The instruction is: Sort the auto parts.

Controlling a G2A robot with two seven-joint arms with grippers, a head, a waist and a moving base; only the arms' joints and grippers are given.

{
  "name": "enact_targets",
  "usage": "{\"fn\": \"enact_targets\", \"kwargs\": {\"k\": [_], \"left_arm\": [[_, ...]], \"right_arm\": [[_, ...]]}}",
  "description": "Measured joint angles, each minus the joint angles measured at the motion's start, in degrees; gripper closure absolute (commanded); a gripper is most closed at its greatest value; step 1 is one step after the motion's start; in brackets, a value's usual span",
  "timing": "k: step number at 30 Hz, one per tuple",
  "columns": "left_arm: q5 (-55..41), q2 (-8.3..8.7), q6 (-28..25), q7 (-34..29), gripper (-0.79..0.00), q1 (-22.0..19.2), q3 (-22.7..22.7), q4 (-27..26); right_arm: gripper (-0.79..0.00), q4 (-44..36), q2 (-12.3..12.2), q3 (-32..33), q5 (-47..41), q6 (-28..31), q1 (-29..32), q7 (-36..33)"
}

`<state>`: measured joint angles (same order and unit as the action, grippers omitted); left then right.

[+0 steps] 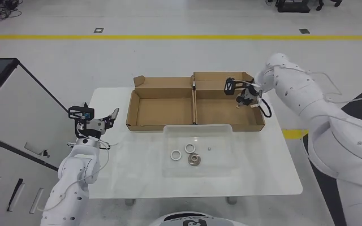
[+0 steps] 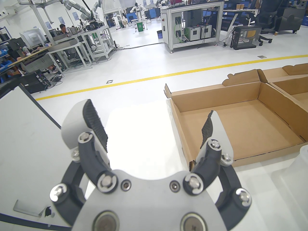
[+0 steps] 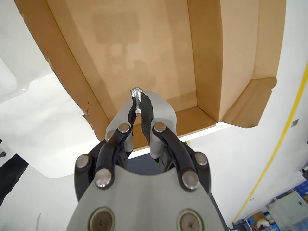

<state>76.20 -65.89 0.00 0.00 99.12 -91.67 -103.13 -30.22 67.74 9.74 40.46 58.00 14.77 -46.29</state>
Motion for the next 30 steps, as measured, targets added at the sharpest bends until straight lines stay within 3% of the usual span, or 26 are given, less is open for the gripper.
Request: {"fn": "enact_targets", "kwargs": {"k": [12, 30], "left_arm": [[0.0, 0.0, 0.0, 0.0, -0.785, 0.0, 0.0, 0.0], [0.0, 0.0, 0.0, 0.0, -0.785, 0.0, 0.0, 0.0]], "right_arm": [[0.0, 8.16, 4.38, 0.0, 0.43, 0.0, 1.22, 0.01], [0.0, 15.46, 7.99, 0.0, 7.91, -2.8, 2.54, 5.6]]}}
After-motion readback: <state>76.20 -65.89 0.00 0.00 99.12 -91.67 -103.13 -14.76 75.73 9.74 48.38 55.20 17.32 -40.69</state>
